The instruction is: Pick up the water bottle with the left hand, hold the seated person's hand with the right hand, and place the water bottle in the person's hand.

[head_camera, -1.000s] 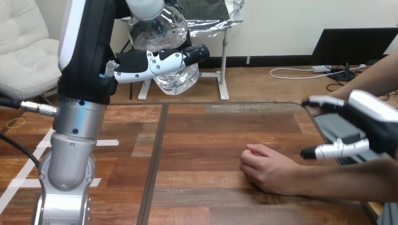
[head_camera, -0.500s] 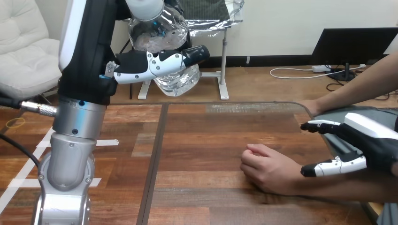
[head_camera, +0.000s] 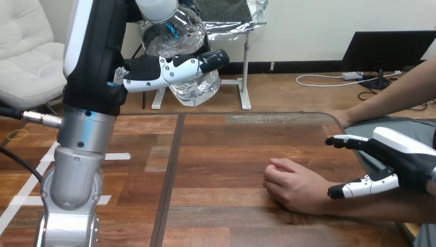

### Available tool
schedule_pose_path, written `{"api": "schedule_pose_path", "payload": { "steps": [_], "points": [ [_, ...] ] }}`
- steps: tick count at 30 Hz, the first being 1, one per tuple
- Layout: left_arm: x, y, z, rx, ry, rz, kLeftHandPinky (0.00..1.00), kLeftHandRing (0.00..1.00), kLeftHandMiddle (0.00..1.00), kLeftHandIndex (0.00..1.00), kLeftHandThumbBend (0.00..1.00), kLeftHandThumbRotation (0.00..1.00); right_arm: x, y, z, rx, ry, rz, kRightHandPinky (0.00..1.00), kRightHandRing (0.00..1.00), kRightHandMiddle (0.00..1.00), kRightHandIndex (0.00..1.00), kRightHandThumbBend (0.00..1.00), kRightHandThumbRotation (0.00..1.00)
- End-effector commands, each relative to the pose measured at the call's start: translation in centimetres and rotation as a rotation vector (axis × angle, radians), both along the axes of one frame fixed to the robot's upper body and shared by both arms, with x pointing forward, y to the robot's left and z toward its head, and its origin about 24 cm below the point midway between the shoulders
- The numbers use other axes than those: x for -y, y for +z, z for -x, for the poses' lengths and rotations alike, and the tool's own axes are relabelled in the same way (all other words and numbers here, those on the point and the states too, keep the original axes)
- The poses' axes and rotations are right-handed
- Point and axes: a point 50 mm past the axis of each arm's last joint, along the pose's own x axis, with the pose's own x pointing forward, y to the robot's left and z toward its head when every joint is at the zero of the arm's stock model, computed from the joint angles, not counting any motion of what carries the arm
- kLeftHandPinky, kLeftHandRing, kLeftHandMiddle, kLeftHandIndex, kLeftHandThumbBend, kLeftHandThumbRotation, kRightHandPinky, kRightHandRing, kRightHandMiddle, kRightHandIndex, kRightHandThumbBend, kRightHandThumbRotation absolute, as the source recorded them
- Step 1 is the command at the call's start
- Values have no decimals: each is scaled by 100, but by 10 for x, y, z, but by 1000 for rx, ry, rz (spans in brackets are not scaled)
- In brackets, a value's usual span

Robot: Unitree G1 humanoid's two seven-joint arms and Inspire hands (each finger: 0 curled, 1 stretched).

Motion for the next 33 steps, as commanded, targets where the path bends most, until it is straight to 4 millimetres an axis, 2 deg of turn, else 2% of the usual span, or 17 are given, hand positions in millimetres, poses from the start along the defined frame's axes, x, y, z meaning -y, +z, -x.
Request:
{"api": "schedule_pose_path", "payload": {
  "steps": [1, 10, 33],
  "points": [
    [-3, 10, 2, 46, 3, 17, 22, 28, 34, 36, 59, 0, 0, 15, -8, 32, 28, 31, 96, 93, 92, 92, 100, 65],
    [-3, 9, 1, 39, -9, 26, 22, 28, 34, 36, 59, 0, -1, 12, -6, 15, 31, 42, 96, 92, 92, 93, 100, 65],
    [-4, 8, 2, 35, -13, 33, 23, 28, 34, 36, 58, 0, 0, 1, -3, -36, 48, 162, 95, 92, 92, 92, 100, 54]
  ]
}}
